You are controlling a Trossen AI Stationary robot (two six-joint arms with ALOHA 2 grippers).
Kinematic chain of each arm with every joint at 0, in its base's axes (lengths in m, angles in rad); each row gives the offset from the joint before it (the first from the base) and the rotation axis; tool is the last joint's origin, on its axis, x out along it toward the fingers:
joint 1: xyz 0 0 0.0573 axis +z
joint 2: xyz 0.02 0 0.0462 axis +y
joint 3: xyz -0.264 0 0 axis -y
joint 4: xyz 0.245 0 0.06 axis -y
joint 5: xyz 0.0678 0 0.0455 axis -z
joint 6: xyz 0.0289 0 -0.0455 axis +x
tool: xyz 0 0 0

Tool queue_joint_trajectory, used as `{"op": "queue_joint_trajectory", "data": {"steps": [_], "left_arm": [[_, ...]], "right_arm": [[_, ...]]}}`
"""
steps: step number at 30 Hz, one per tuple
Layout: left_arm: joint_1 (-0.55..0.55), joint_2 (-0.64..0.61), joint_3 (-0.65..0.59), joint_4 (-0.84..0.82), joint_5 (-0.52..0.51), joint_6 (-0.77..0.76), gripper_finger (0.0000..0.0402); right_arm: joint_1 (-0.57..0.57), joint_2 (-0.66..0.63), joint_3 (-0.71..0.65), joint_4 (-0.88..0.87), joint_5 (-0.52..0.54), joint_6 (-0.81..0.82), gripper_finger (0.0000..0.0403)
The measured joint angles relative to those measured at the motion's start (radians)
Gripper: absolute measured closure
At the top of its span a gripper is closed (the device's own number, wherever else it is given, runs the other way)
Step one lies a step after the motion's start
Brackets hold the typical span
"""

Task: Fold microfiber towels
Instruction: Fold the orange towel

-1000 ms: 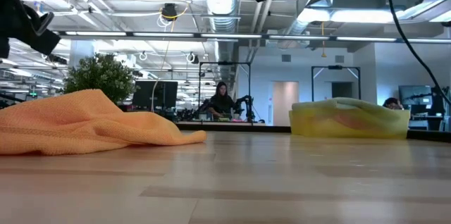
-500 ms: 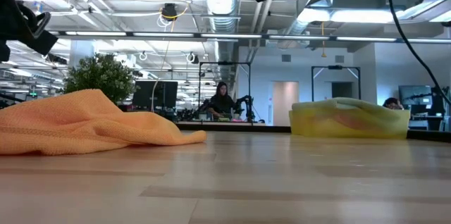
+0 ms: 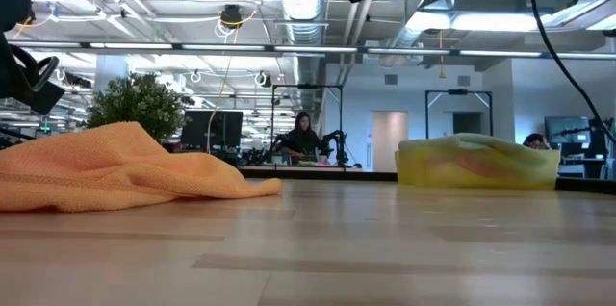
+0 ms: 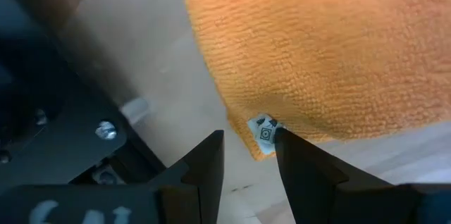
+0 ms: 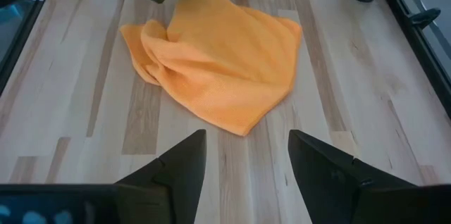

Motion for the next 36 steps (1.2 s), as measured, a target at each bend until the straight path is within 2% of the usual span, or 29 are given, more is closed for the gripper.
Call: {"op": "queue_joint_trajectory", "data": {"steps": [8,16,26,36], "left_arm": [[0.001,-0.004,0.007,0.070,0.026,0.087,0.0278],[0.001,-0.026,0.060,0.094,-0.009,0.149,0.0278],[0.000,-0.026,0.058,-0.041,-0.019,0.058,0.0278],[0.002,-0.030,-0.024,0.073,0.010,0.067,0.0278]], "right_arm": [[0.000,0.000,0.000,0.000,0.000,0.000,0.0178],[0.000,0.000,0.000,0.000,0.000,0.000,0.0178],[0.000,0.000,0.000,0.000,0.000,0.000,0.0178],[0.000,0.000,0.000,0.000,0.000,0.000,0.0178]]}}
